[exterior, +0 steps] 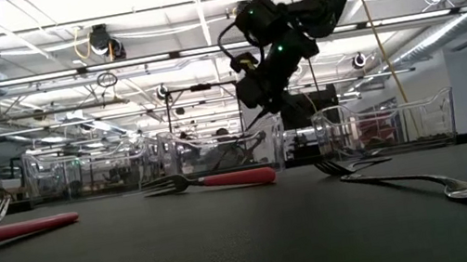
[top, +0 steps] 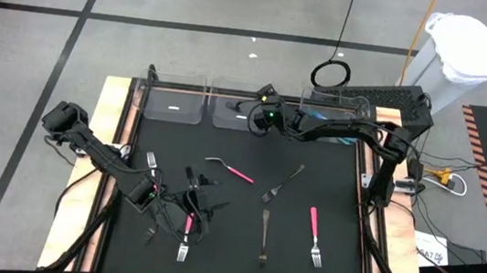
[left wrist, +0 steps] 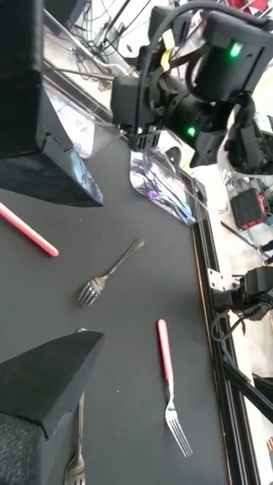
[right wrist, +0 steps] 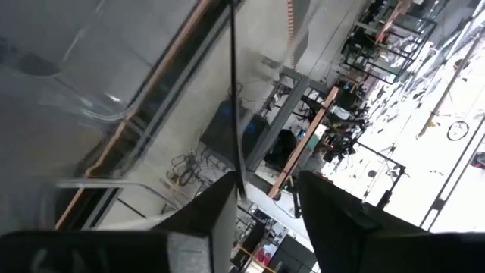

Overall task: Sort silverware by color (type)
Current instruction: Put the black fork into the middle transparent bin, then adjust the middle transparent bin

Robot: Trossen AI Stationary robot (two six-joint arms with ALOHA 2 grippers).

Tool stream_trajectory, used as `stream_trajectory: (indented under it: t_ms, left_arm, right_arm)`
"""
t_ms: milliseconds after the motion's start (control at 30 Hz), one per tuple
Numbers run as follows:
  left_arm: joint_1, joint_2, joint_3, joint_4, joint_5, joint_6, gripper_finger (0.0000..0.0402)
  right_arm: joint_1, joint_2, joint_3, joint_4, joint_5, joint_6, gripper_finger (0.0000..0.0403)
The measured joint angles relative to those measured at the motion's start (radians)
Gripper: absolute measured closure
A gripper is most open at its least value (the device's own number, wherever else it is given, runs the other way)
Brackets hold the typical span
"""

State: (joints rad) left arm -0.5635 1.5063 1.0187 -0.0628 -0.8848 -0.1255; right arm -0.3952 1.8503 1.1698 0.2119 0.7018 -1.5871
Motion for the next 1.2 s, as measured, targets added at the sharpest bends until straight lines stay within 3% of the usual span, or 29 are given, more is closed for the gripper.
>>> stream_trajectory:
  t_ms: [367, 533, 600, 700, 833, 1200]
  left_arm:
    - [-0.002, 0.0, 0.0, -0.004, 0.03, -0.02, 0.0118]
    - [-0.002, 0.0, 0.0, -0.008, 0.03, -0.023, 0.0118]
    - [-0.002, 0.0, 0.0, -0.008, 0.03, -0.023, 0.0118]
    - [-0.002, 0.0, 0.0, -0.009, 0.03, -0.022, 0.0118]
    - [-0.002, 0.0, 0.0, -0.01, 0.03, -0.019, 0.0118]
    - [-0.002, 0.0, 0.0, -0.007, 0.029, -0.017, 0.0118]
  right_arm:
    - [0.001, -0.082, 0.0, -0.046, 0.003, 0.106, 0.0199]
    - [0.006, -0.138, 0.0, -0.124, -0.01, 0.295, 0.0182]
    - [0.012, -0.164, 0.002, -0.196, -0.083, 0.437, 0.0182]
    - [0.017, -0.201, 0.002, -0.307, -0.28, 0.643, 0.0188]
    - [0.014, -0.217, 0.002, -0.391, -0.494, 0.789, 0.0201]
    - [-0.033, -0.212, 0.002, -0.451, -0.7, 0.917, 0.0226]
